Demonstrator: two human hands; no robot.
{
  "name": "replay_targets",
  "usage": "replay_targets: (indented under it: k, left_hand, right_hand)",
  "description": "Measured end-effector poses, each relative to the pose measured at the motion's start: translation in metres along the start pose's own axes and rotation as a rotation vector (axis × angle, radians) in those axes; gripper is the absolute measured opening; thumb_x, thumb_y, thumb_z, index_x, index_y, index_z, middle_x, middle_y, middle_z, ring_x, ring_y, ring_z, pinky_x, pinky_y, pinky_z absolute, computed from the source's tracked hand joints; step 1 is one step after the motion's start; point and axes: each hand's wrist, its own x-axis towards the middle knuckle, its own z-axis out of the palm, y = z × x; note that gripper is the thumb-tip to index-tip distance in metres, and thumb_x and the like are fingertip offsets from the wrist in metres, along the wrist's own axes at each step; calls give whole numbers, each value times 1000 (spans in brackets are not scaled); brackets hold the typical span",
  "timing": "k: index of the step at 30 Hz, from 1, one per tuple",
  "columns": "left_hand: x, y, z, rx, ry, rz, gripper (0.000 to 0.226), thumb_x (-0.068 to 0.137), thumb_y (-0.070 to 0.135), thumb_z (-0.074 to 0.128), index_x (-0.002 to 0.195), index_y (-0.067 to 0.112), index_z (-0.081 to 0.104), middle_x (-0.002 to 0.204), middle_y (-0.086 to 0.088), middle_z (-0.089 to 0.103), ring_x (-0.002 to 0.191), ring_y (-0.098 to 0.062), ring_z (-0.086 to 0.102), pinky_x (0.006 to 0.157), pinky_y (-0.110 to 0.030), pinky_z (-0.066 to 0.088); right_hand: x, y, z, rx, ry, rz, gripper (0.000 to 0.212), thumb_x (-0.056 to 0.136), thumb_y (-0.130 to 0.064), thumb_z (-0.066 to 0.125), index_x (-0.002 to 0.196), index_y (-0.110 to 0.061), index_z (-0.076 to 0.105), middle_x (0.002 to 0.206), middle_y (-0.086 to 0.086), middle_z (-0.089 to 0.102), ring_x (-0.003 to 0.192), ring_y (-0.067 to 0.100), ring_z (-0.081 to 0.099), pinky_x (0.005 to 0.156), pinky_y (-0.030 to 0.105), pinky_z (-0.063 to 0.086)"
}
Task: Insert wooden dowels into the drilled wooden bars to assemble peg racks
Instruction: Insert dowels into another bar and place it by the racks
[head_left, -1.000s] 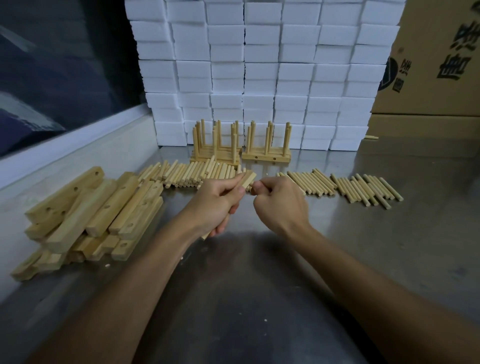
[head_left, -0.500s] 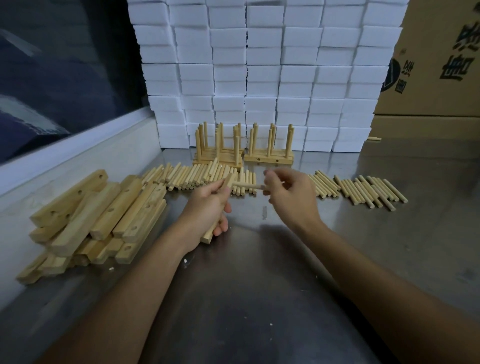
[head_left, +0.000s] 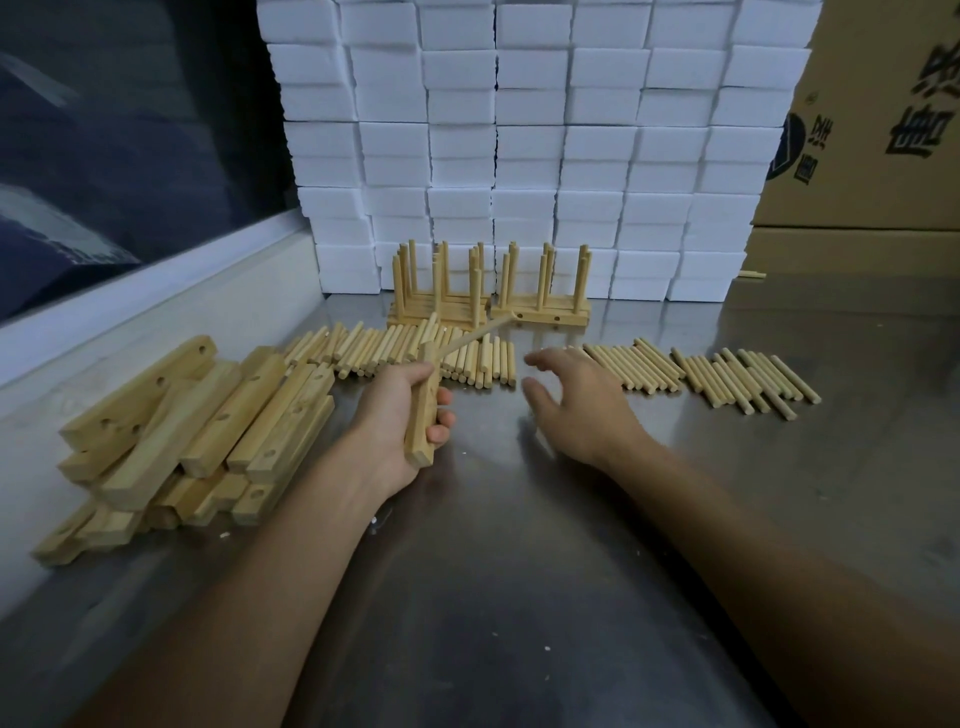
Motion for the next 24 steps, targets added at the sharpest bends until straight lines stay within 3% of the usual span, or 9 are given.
replay_targets:
  k: [2, 4, 10, 13, 15, 17, 20, 24]
  left_hand:
    - [0, 0, 1, 13, 1, 3, 13, 99, 18, 48, 100, 7, 55, 74, -8, 50, 44, -14, 46, 32, -19, 31]
    - [-1, -1, 2, 26, 6, 5, 14, 99, 19, 48, 101, 7, 55, 75, -8, 51, 44, -14, 47, 32, -20, 31]
    - [-2, -1, 4, 39, 22, 0, 13, 99, 19, 49, 101, 7, 55, 77, -8, 50, 43, -14, 47, 31, -20, 31]
    - [-3, 0, 4, 32, 21, -5, 13, 99, 19, 49, 100, 7, 55, 75, -8, 51, 43, -14, 47, 31, -20, 30]
    - [-3, 0, 3, 18, 16, 1, 13, 99, 19, 50, 100, 7, 55, 73, -8, 51, 43, -15, 47, 31, -20, 31]
    - [-4, 0, 3, -3, 10, 12, 14, 98, 19, 49, 100, 7, 55, 70, -7, 51, 43, -15, 46, 32, -19, 30]
    - [-4, 0, 2, -43, 13, 27, 12, 94, 12, 46, 97, 4, 54, 70, -9, 50, 43, -16, 46, 31, -20, 30]
    - [-5, -1, 3, -35, 10, 53, 16, 89, 4, 44, 102, 1, 54, 73, -11, 53, 43, -15, 47, 32, -20, 31]
  right_hand:
    - [2, -5, 8, -143, -123, -47, 55, 100, -56, 36, 149, -32, 36, 154, -2, 39, 142, 21, 33, 115, 54, 20]
    - [3, -6, 14, -216, -191, -77, 60, 100, -62, 24, 151, -33, 32, 159, -2, 31, 146, 21, 25, 114, 53, 16]
    - [1, -8, 13, -347, -166, -76, 60, 100, -62, 16, 125, -29, 60, 138, -3, 53, 130, 24, 44, 103, 49, 27]
    - [1, -10, 10, -359, -42, -17, 55, 101, -58, 24, 99, -23, 66, 104, 0, 64, 104, 23, 57, 100, 47, 33]
    - [2, -10, 9, -398, 62, 28, 45, 101, -52, 36, 81, -21, 62, 79, -3, 61, 83, 21, 58, 99, 46, 36]
    - [4, -9, 6, -442, 126, 86, 35, 97, -45, 48, 73, -22, 58, 66, -4, 55, 69, 18, 54, 97, 44, 38]
    - [5, -4, 5, -413, 110, 133, 28, 94, -41, 57, 75, -21, 58, 68, -3, 58, 68, 18, 55, 91, 41, 44]
    - [5, -2, 7, -223, 74, 104, 25, 91, -42, 66, 99, -19, 61, 90, -2, 64, 82, 17, 59, 77, 36, 54]
